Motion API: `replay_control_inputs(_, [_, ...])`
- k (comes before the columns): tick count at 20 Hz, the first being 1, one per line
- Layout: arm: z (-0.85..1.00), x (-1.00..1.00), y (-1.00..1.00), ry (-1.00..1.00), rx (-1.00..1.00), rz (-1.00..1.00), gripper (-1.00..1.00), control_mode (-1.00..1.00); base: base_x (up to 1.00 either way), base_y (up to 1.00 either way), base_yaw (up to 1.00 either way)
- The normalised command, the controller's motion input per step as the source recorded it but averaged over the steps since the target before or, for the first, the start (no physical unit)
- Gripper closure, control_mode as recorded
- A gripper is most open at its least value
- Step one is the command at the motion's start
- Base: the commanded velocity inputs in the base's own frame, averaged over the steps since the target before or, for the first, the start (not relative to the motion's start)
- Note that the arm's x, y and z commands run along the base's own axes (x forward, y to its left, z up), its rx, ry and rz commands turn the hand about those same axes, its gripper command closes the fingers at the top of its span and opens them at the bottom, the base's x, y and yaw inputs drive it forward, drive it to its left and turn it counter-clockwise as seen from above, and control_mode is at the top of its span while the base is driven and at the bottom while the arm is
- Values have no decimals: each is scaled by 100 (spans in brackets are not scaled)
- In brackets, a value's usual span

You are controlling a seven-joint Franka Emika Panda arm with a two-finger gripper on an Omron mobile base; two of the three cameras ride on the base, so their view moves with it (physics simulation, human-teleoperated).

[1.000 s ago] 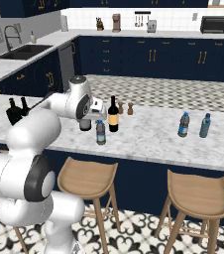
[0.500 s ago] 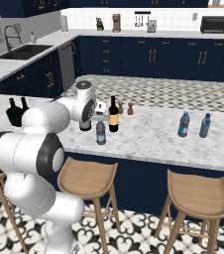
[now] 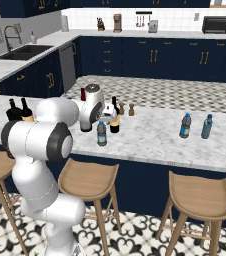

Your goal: Move the plastic bottles in the middle to the plastics group, and the glass bottles in the middle to the glass group.

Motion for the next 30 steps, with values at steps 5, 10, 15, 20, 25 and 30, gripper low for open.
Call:
replay_control_inputs(5, [-16, 30, 0, -2, 0, 0, -100, -100, 0, 0, 0])
replay_control_inputs(10, [-15, 0, 0, 0, 0, 1, -100, -100, 0, 0, 0])
replay_control_inputs(15, [-28, 0, 0, -1, 0, 2, -100, -100, 0, 0, 0])
replay_control_inputs(20, [-15, 1, 0, -1, 0, 1, -100, -100, 0, 0, 0])
replay_control_inputs(25, [-4, 9, 0, -1, 0, 0, -100, -100, 0, 0, 0])
replay_control_inputs(30, [0, 16, 0, -2, 2, 2, -100, -100, 0, 0, 0])
